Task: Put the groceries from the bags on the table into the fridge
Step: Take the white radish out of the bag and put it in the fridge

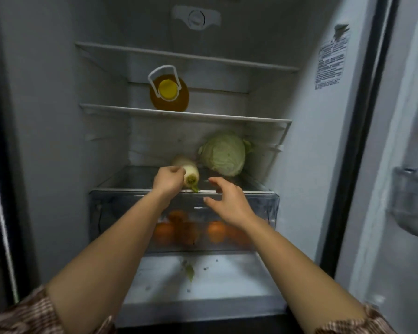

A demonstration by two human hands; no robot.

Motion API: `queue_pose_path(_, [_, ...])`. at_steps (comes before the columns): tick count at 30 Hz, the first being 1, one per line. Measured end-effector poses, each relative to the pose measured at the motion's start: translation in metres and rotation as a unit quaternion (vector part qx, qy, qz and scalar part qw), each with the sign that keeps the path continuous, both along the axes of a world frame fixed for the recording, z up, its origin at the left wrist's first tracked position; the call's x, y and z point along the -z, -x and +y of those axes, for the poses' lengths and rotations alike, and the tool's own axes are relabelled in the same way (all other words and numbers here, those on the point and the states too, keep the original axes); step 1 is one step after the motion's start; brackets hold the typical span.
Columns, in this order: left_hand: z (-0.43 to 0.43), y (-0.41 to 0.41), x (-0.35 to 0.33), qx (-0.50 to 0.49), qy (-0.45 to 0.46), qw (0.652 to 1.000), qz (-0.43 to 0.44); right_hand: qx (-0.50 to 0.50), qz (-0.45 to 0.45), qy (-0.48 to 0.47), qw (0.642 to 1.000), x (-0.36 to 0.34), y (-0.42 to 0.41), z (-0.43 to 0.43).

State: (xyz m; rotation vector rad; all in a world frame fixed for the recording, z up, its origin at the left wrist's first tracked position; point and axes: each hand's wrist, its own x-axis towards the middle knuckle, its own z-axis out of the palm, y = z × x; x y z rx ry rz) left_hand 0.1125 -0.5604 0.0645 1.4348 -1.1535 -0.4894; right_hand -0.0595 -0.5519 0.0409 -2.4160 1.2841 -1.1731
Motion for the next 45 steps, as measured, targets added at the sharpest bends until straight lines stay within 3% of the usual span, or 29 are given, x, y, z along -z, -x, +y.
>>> queue_pose_path(11, [0.252,0.042,0.055,-0.118,0.016,0.978,-0.173,-0.065,0.074,-0.014,0.995,0.039,0.021,0.178])
queue_pose_path(23, [0.522,-0.006,0.078,-0.294,0.031,0.91,-0.292,-0.242,0.106,0.016,0.964,0.049,-0.056,0.383])
queue_pose_path(30, [0.703,-0.062,0.105,-0.392,-0.094,0.847,-0.347,-0.362,0.137,0.032,0.922,0.074,-0.137,0.539])
queue_pose_path(38, [0.949,-0.122,0.14,-0.461,-0.213,0.766,-0.395,-0.44,0.188,0.037,0.877,0.122,-0.24,0.776])
queue_pose_path(45, [1.148,-0.174,0.18,-0.523,-0.33,0.697,-0.364,-0.511,0.237,0.04,0.825,0.156,-0.318,0.964])
